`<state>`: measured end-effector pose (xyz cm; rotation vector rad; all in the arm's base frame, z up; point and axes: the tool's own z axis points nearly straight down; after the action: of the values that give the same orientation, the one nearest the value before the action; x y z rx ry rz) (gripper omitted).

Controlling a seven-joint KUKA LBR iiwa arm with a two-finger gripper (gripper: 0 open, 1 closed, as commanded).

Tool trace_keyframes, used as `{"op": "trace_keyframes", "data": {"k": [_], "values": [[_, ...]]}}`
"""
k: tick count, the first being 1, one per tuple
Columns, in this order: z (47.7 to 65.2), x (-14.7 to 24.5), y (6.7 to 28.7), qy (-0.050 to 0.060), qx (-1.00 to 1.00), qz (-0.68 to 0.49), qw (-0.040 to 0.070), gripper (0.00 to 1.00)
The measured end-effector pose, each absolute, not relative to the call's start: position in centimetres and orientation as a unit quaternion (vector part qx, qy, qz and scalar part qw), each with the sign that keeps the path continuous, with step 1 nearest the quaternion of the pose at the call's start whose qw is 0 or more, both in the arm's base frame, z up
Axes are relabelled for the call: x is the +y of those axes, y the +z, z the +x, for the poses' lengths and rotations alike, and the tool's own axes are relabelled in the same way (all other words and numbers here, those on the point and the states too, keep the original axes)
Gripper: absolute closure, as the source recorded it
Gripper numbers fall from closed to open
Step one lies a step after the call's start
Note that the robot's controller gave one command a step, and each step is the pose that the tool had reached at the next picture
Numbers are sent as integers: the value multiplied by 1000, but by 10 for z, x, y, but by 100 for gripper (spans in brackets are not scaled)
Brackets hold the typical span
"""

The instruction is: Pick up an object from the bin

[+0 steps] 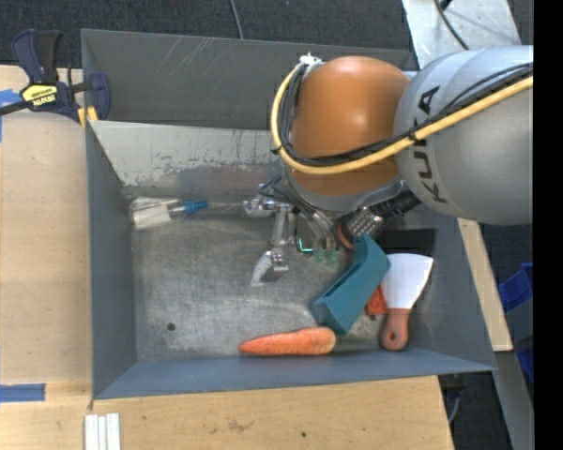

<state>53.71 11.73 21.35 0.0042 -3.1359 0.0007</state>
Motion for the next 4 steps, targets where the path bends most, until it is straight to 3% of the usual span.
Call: {"op": "trace_keyframes", "data": {"k": [1,2,3,4], "values": [[539,117,218,0,-1000,0,-1,0],[510,83,181,-1,-999,54,-5,0],[485,64,142,0,-999,52,0,0],[483,45,118,0,-990,139,-1,0]]}}
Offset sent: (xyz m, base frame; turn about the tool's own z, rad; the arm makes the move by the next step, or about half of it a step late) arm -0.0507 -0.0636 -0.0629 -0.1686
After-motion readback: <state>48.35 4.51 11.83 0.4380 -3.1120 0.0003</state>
